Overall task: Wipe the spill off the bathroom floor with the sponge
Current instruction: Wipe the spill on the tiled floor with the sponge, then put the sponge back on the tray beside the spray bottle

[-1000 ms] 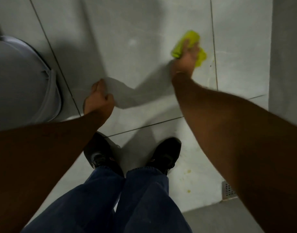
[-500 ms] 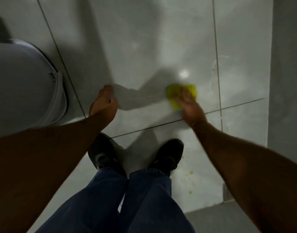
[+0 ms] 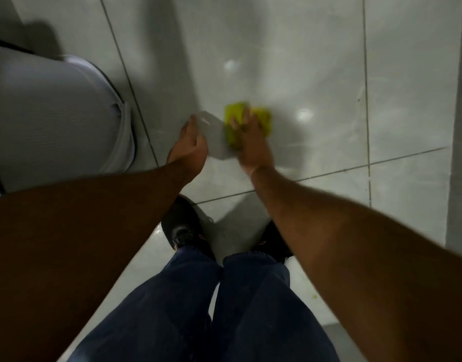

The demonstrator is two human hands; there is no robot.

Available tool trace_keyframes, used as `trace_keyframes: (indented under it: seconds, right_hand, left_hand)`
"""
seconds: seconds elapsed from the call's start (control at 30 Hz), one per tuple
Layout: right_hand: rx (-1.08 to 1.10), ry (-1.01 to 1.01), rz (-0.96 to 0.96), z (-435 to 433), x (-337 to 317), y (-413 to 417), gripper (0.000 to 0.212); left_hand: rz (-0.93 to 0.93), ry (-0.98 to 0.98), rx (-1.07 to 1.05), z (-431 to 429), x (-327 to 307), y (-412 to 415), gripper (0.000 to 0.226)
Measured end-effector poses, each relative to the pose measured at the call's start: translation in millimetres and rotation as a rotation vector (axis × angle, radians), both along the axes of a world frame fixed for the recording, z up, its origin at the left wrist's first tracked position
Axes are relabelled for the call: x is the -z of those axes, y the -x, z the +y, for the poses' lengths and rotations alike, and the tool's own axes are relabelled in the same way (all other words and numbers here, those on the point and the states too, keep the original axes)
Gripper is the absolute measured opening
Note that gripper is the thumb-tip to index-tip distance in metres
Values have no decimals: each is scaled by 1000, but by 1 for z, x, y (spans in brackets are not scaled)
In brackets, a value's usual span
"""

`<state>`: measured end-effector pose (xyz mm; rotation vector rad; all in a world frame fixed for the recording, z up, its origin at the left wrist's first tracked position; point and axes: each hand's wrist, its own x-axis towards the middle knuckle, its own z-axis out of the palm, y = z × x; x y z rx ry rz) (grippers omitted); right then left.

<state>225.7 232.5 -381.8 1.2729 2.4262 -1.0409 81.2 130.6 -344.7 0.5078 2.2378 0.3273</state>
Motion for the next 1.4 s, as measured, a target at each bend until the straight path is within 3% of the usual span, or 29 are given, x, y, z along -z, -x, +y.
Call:
trace_keyframes:
  seconds: [0.1,0.2,0.27,0.37,0.5,0.67,0.8,0.97,1.1,1.27,1.4]
  right_hand:
    - [-23,343,-34,-72,-30,-22,74]
    - [176,460,-93,-81,-60,-33,54]
    - [180,555,-125,-73,-88,-35,60]
    - [336,560,-132,-50,-136,-36,59]
    - [451,526,-57,-21,-208,-16,26]
    - [601,454,86,-4,-285,18,36]
    - [481,410,199,-20,-342,63,22]
    - [183,545,282,-81,-391,138,24]
    - [-95,556,288,-132,-398,192,47]
    - [-214,374,293,-189,-383,243,61]
    - [-444,233,207,-222,-355,263,53]
  left_hand:
    - [-66,32,-46,-2,-24,2,60]
    - [-116,26,-8,-11,-61,-1,62]
    - [-142,45,125,-19,-87,-3,65]
    - [-124,77,345,-28,-136,5,69]
    - [27,26,586,-39,-203,17,76]
    - [203,-48,614,-51,-278,35,85]
    - [328,-73,441,-67,-326,48,89]
    - [429,4,73,-118,-363,77,85]
    - [475,12,-34,-169,-368,103,82]
    - [501,27,-103,-221,-363,118,80]
    - [488,20,-172,-237,-363,123,82]
